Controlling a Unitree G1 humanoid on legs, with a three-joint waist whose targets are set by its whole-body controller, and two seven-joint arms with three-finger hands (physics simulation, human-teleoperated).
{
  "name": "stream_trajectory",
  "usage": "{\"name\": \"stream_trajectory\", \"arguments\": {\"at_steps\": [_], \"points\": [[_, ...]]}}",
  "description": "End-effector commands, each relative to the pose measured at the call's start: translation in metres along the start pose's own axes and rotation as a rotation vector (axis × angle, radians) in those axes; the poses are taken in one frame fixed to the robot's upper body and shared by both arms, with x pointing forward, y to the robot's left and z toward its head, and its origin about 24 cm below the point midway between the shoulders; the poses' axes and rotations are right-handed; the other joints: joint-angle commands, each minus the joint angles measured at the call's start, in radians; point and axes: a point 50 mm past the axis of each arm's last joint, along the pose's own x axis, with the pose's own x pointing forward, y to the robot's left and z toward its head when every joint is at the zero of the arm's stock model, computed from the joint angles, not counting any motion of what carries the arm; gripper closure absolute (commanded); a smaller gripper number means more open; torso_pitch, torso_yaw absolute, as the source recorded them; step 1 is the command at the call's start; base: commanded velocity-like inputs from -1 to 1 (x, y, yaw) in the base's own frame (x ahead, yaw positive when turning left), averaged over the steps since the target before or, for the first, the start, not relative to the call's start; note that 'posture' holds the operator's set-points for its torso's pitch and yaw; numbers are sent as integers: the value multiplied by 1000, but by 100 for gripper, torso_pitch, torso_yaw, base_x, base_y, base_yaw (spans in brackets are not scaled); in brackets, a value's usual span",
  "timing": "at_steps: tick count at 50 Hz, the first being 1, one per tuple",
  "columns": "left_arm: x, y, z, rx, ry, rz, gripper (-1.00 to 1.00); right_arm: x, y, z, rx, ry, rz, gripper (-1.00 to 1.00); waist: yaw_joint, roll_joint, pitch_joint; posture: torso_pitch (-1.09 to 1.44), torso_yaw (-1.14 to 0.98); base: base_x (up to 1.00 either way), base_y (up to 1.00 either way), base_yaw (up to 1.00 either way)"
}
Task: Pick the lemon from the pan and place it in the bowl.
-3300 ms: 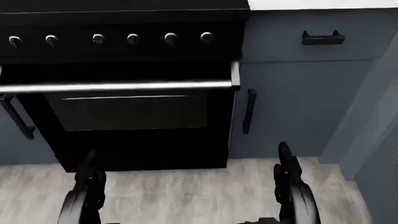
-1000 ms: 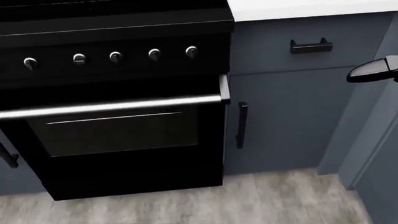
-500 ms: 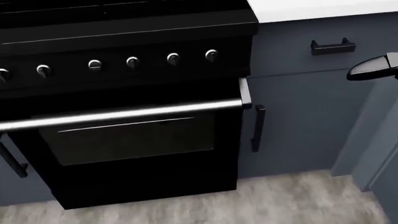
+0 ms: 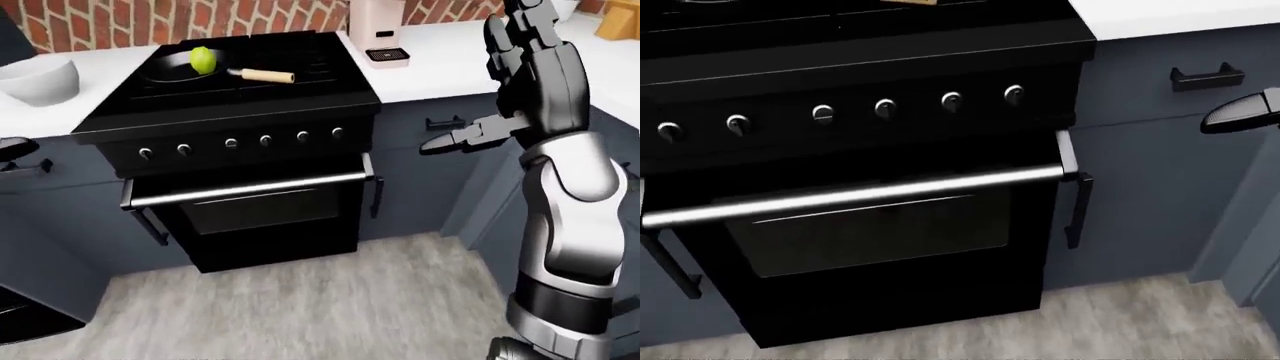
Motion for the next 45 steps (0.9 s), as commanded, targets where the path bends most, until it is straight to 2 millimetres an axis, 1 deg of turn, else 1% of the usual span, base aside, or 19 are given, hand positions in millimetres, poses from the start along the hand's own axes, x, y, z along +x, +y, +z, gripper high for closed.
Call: {"name": "stream_trajectory", "arguments": {"at_steps": [1, 2, 3, 4, 11, 15, 17, 18, 21, 24, 26, 28, 29, 30, 37, 39, 41, 42, 45], "points": [[4, 3, 16, 5, -71, 6, -100, 2, -2, 15, -23, -72, -3, -100, 1, 26, -30, 0, 0, 5, 27, 0], [4, 3, 16, 6, -71, 6, -100, 3, -2, 16, -23, -73, -3, -100, -4, 37, -43, 0, 0, 5, 27, 0], [4, 3, 16, 6, -71, 7, -100, 3, -2, 16, -23, -73, -2, -100, 9, 19, -24, 0, 0, 5, 27, 0], [4, 3, 16, 5, -71, 6, -100, 3, -2, 16, -22, -73, -2, -100, 7, 20, -15, 0, 0, 5, 27, 0], [4, 4, 16, 4, -70, 9, -100, 3, -1, 15, -23, -73, 0, -100, 10, -54, -14, 0, 0, 4, 27, 0], [4, 4, 17, 4, -72, 11, -100, 3, -1, 16, -24, -73, 1, -100, 13, -125, -23, 0, 0, 4, 27, 0], [4, 4, 17, 4, -74, 11, -100, 3, -1, 15, -25, -73, 2, -100, 5, -101, -19, 0, 0, 5, 27, 0], [4, 4, 17, 4, -74, 12, -100, 3, -1, 15, -25, -73, 2, -100, 11, -111, -21, 0, 0, 4, 27, 0], [4, 3, 17, 4, -74, 11, -100, 3, 0, 15, -27, -73, 3, -100, 11, -97, -32, 0, 0, 4, 27, 0], [4, 4, 17, 3, -74, 12, -100, 3, 0, 16, -27, -73, 3, -100, 9, -64, -14, 0, 0, 5, 27, 0], [4, 4, 16, 4, -73, 12, -100, 2, 0, 16, -28, -73, 4, -100, 4, -23, -17, 0, 0, 5, 26, 0], [4, 3, 16, 4, -74, 11, -100, 2, 0, 16, -29, -75, 8, -100, 6, 60, -38, 0, 0, 5, 26, 0], [4, 3, 17, 4, -74, 12, -100, 2, 0, 16, -31, -75, 9, -100, 11, 9, -23, 0, 0, 5, 27, 0], [3, 4, 17, 4, -74, 12, -100, 2, 0, 16, -31, -76, 9, -100, 10, 22, -20, 0, 0, 5, 27, 0], [3, 4, 16, 4, -75, 14, -100, 2, -1, 17, -31, -76, 8, -100, 13, -53, -13, 0, 0, 5, 27, 0], [3, 4, 16, 4, -74, 13, -100, 2, 0, 17, -31, -76, 9, -100, 14, -81, -13, 0, 0, 5, 27, 0], [4, 4, 16, 3, -74, 13, -100, 2, -1, 17, -33, -76, 9, -100, 15, -129, -23, 0, 0, 4, 27, 0], [4, 3, 16, 3, -74, 12, -100, 3, -1, 18, -33, -77, 8, -100, 8, -103, -17, 0, 0, 5, 26, 0], [4, 3, 16, 3, -75, 12, -100, 3, -1, 18, -35, -77, 11, -100, 8, -109, -29, 0, 0, 5, 26, 0]]}}
